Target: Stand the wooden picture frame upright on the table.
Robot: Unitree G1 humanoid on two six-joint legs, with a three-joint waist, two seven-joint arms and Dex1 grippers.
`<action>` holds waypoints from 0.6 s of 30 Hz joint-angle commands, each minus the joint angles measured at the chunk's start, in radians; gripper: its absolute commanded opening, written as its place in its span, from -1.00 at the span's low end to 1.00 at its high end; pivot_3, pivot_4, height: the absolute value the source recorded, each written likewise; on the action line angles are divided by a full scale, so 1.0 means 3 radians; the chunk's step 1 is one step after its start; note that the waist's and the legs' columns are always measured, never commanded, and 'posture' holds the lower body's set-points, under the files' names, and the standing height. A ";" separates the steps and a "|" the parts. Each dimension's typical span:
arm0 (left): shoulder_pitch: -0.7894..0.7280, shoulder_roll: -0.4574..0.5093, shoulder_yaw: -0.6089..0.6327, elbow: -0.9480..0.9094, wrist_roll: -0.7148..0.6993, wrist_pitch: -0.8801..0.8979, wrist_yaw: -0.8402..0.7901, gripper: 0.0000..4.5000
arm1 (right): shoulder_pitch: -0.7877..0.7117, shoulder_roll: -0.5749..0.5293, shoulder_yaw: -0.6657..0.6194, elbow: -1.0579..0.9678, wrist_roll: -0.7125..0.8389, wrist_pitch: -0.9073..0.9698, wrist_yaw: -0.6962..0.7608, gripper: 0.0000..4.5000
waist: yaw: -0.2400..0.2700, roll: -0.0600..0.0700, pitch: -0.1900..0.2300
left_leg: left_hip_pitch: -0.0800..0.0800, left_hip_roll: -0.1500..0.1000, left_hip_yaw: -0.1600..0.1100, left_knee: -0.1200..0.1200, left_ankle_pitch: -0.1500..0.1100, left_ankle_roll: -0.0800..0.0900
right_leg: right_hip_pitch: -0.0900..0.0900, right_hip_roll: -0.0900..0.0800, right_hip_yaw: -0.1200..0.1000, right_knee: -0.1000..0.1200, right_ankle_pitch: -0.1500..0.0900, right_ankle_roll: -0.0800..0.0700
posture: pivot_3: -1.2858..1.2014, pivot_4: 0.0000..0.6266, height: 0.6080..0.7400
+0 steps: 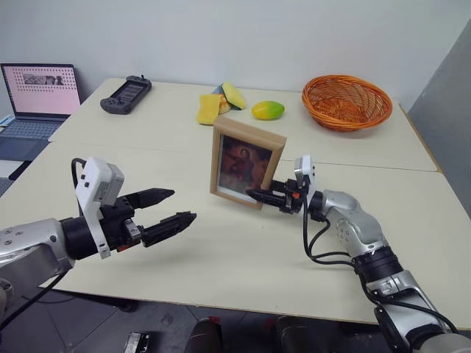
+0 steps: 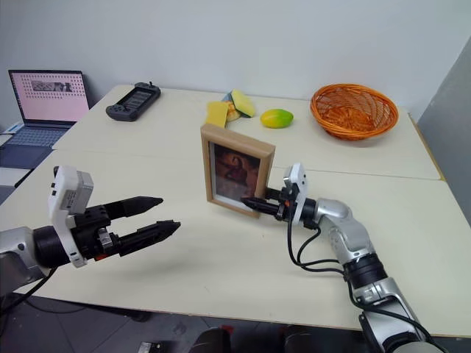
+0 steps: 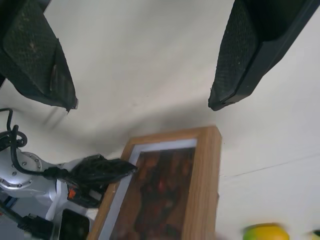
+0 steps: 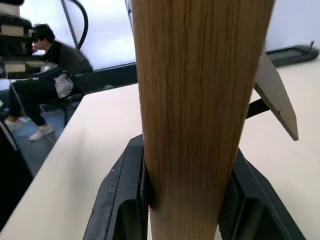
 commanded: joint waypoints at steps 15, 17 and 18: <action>0.0035 0.0170 0.0241 -0.0120 -0.0139 0.0000 0.0050 0.99 | 0.0336 0.0240 -0.0106 -0.0087 -0.0012 0.0419 0.0355 -0.36 | -0.0004 0.0002 0.0004 | 0.0000 0.0001 0.0002 -0.0002 0.0000 0.0000 | -0.0003 0.0001 0.0001 -0.0001 -0.0003 0.0001 | 0.03 -0.52 1.00; 0.0051 0.0188 0.0245 -0.0122 -0.0144 0.0006 0.0041 0.99 | 0.0351 0.0259 -0.0115 -0.0033 -0.0078 0.0357 0.0337 -0.36 | -0.0004 0.0002 0.0005 | 0.0000 0.0001 0.0003 -0.0002 0.0000 0.0000 | -0.0003 0.0001 0.0001 -0.0001 -0.0004 0.0001 | 0.03 -0.52 1.00; 0.0059 0.0194 0.0249 -0.0122 -0.0143 0.0009 0.0035 0.99 | 0.0358 0.0270 -0.0121 -0.0009 -0.0117 0.0318 0.0329 -0.36 | -0.0004 0.0002 0.0005 | 0.0000 0.0001 0.0003 -0.0002 0.0000 0.0000 | -0.0004 0.0001 0.0001 -0.0001 -0.0004 0.0001 | 0.03 -0.52 1.00</action>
